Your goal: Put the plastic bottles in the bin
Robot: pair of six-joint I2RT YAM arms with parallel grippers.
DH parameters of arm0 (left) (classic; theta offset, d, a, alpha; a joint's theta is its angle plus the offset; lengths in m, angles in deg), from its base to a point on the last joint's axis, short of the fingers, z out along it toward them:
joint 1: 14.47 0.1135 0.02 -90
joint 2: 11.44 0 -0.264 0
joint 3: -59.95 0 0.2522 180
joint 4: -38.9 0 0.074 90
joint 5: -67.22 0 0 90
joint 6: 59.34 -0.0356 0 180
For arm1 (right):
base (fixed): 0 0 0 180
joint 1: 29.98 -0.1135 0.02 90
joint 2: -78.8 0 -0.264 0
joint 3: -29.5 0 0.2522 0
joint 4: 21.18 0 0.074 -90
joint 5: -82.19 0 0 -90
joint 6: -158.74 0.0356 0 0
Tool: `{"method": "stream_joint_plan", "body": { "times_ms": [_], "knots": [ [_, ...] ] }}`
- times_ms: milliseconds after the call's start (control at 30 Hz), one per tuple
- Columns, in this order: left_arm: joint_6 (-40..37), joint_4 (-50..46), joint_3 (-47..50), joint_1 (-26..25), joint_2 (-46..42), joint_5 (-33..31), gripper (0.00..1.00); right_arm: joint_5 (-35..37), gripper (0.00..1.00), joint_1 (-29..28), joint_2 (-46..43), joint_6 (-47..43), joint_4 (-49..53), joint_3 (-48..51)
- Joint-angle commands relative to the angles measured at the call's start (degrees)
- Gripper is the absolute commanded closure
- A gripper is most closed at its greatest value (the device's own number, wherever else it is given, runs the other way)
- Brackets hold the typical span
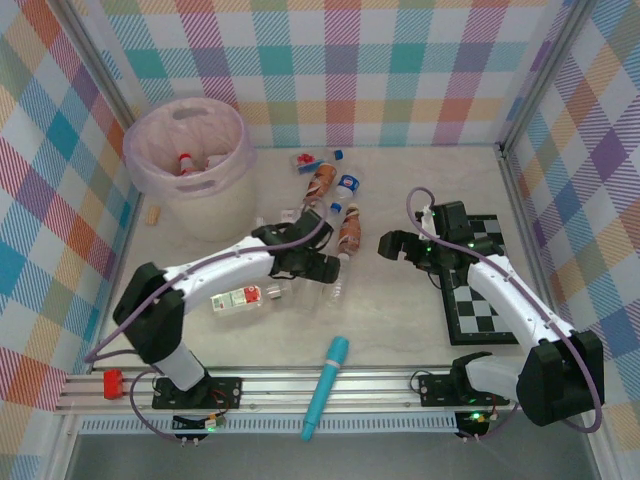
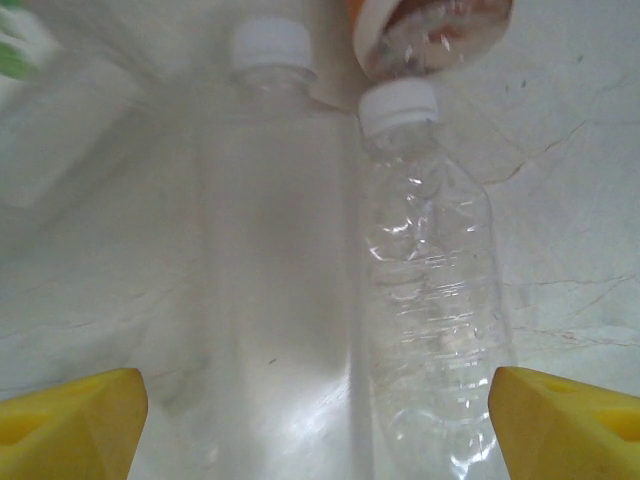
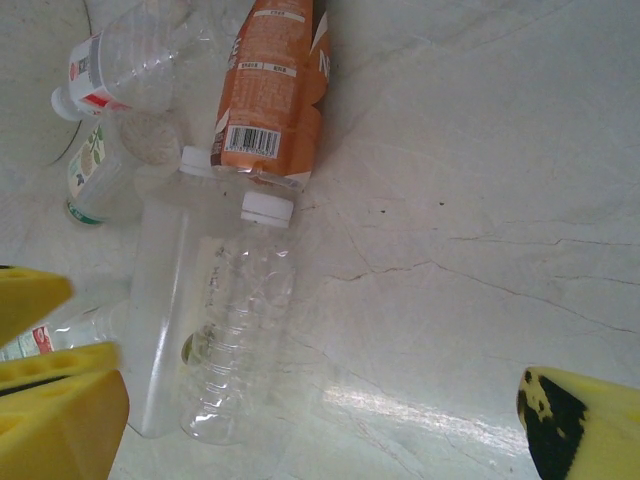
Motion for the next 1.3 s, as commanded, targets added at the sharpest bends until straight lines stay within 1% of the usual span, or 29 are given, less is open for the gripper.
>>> {"method": "stream_joint_plan", "body": {
  "times_ms": [0, 200, 400, 500, 533, 633, 700, 733, 833, 967, 1100, 1200, 1267],
  "knots": [
    [2.52, 3.54, -0.65, -0.59, 2.39, 0.76, 0.12, -1.70, 0.00, 0.31, 0.28, 0.42, -0.23, 0.55],
    [3.74, 5.43, 0.10, -0.67, 6.25, 0.29, 0.17, -1.66, 0.00, 0.37, 0.05, 0.03, 0.33, 1.17],
    [3.85, 6.08, -0.49, -0.66, 8.35, -0.81, 0.30, -1.68, 0.00, 0.36, 0.09, -0.05, 0.00, 1.77],
    [3.81, 6.01, -1.14, -0.65, 9.70, -0.97, 0.34, -1.94, 0.01, 0.38, 0.26, -0.08, -0.09, 1.79],
    [3.83, 6.11, -1.46, -0.67, 9.97, -0.96, 0.37, -1.96, 0.00, 0.36, 0.18, -0.23, -0.09, 1.87],
    [3.73, 5.96, -2.23, -0.70, 10.31, -1.13, 0.41, -1.87, 0.01, 0.32, 0.11, -0.29, 0.06, 1.87],
    [3.38, 5.21, -3.23, -0.67, 10.46, -1.26, 0.46, -1.96, 0.01, 0.38, 0.13, -0.33, 0.06, 1.97],
    [3.23, 4.82, -3.66, -0.63, 10.28, -1.31, 0.47, -1.96, 0.01, 0.37, 0.10, -0.46, 0.07, 1.84],
    [2.13, 2.94, -5.81, -0.72, 8.68, -1.66, 0.50, -2.01, 0.01, 0.37, 0.04, -0.43, -0.06, 1.97],
    [-0.82, -1.18, -11.07, -0.60, 5.23, -2.93, 0.50, -2.13, 0.01, 0.36, 0.22, -0.41, -0.38, 2.19],
    [-5.40, -5.93, -17.76, -0.28, 0.87, -4.98, 0.50, -2.45, 0.01, 0.36, 0.13, -0.29, -0.56, 2.21],
    [-9.00, -8.51, -23.72, 1.31, -2.81, -5.86, 0.51, -2.67, 0.01, 0.36, 0.13, -0.33, -0.61, 2.21],
    [-10.98, -9.37, -26.81, 3.44, -5.28, -6.22, 0.54, -2.93, 0.01, 0.30, 0.04, -0.33, -0.77, 2.29]
  ]
}}
